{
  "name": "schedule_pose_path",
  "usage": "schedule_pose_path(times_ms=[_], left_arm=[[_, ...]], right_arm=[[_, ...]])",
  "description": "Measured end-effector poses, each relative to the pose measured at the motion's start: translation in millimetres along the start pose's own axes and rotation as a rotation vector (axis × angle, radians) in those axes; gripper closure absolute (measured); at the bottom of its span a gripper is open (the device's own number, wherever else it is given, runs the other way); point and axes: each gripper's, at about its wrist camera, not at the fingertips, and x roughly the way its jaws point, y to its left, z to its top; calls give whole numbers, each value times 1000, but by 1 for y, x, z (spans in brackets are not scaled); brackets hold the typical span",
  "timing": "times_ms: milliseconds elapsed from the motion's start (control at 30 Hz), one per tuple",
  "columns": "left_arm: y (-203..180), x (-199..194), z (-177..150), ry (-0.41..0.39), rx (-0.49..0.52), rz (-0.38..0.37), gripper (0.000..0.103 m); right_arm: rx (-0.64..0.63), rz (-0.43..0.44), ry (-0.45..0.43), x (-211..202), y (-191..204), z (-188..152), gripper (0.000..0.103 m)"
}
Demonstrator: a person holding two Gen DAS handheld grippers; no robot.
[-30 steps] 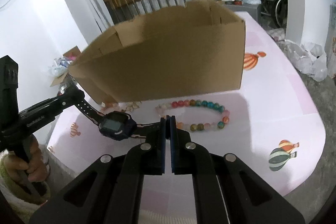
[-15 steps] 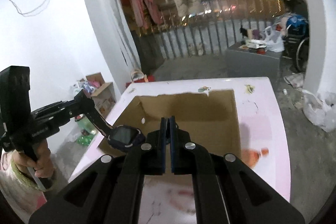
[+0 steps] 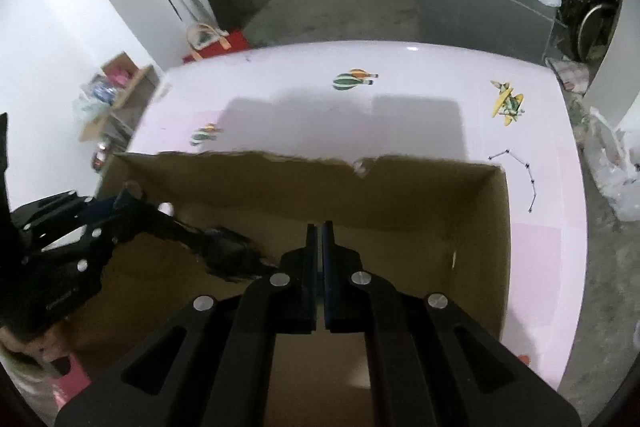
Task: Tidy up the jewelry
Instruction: 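Carry the smartwatch with the right gripper and lower it into the cardboard box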
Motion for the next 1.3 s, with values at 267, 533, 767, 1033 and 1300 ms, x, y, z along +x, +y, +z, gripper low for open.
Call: schedule_pose_path(times_ms=[267,533,767,1033,1300], left_arm=[[8,-9,-6,-1,-10,25,66],[24,-70,-19,-163,-63,28,56],[41,-121,-62,-282,-109,70,55],[79,-135,-135,-289,-236,99,54],[110,-128,-190,-269,-362,110,54]], right_arm=[[-94,-92,-28,-9,11,2,100],[-263,-37,26,-15,38,-3,99],[-617,11,230,31,97,-10,71],[-739,-48,371,89,111,-9,57],[-665,-57,430,91,87,3,97]])
